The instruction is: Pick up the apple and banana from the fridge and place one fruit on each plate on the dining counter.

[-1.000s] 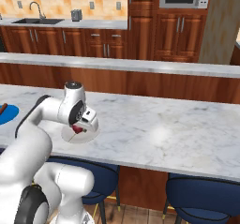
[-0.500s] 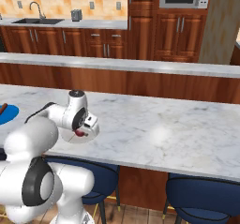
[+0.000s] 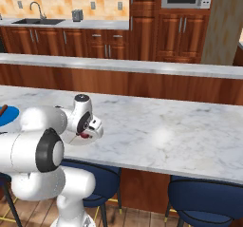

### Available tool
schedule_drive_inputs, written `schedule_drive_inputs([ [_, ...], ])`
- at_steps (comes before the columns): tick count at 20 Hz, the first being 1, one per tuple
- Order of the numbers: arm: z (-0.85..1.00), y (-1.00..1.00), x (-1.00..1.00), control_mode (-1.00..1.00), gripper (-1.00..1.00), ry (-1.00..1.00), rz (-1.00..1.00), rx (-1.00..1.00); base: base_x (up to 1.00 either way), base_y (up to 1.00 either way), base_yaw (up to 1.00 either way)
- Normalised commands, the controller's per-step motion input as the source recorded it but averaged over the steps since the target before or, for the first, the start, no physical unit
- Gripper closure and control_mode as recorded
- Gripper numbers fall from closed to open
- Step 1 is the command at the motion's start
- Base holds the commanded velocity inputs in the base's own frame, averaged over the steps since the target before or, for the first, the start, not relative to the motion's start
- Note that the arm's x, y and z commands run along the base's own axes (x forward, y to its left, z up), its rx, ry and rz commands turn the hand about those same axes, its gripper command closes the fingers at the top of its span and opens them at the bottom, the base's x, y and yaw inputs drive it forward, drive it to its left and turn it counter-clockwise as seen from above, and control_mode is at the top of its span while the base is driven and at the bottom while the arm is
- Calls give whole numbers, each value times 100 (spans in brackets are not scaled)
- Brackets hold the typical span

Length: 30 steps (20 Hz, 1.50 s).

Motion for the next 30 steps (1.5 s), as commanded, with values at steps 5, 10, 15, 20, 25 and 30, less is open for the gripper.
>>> schedule_drive_inputs([
  [5, -35, 12, 26, -100, -100, 3, 0, 0, 0, 0, 0],
  [10, -22, 5, 9, -100, -100, 0, 0, 0, 0, 0, 0],
  [15, 10, -7, -25, -100, -100, -4, 0, 1, 0, 0, 0],
  [20, 66, -16, -53, -100, -100, -5, 0, 0, 0, 0, 0],
  [25, 70, 3, -34, -100, -100, 1, 0, 0, 0, 0, 0],
  [30, 21, 23, -67, -100, -100, 2, 5, 0, 0, 0, 0],
])
